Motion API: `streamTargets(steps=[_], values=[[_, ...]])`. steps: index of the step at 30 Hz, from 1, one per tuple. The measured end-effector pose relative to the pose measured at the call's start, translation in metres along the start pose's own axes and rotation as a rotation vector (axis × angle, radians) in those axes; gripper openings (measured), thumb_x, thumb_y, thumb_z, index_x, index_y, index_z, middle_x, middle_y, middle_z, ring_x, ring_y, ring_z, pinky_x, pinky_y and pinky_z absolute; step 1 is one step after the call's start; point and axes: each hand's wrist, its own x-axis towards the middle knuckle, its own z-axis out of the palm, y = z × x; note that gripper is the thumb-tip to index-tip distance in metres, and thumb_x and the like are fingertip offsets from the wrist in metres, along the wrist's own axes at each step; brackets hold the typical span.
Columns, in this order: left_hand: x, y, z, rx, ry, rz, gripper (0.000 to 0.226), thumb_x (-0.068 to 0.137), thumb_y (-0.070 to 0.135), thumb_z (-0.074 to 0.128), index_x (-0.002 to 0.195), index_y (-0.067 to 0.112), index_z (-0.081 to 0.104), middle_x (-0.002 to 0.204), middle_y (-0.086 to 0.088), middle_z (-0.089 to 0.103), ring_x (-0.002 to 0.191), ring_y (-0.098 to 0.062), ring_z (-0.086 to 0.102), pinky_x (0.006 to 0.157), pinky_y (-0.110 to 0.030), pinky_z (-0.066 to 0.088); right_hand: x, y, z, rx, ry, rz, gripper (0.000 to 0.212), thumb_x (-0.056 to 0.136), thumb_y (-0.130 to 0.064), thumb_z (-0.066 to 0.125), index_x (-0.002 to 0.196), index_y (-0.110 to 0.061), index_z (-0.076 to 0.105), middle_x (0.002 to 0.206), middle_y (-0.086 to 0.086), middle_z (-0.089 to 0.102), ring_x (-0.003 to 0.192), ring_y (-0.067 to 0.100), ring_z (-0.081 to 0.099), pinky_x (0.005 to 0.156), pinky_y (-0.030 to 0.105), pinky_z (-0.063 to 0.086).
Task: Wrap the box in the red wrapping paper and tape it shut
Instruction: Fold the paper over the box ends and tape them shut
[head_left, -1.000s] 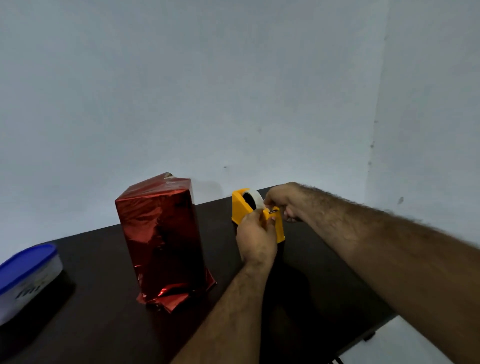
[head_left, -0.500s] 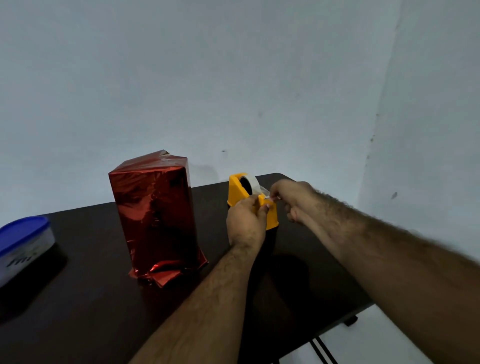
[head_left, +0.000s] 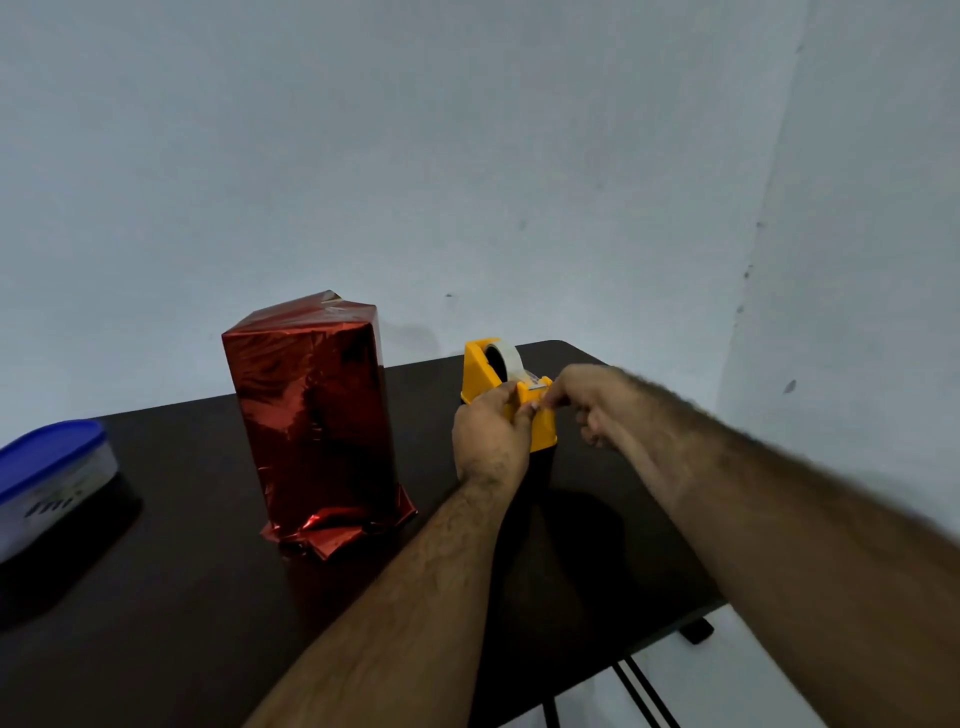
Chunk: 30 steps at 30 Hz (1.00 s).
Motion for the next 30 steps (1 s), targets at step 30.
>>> streamTargets(steps=[30], values=[[-0.036,0.071,-0.239,-0.662,0.01,-0.077,0.018,0.091,0.017,0.077,0.08,0.003,0.078,0.077,-0.008,0.076,0.066,-0.014,0.064,0.063,-0.028,0.053,-0.139,-0.095,0.025,0.225,-0.129,-0.695,0.04,0.077,-0.049,0.084,0.082,-0.009,0.08,0.06,-0.006,0.052,0.055,0.016,0.041,0.051,0.032,0.038]])
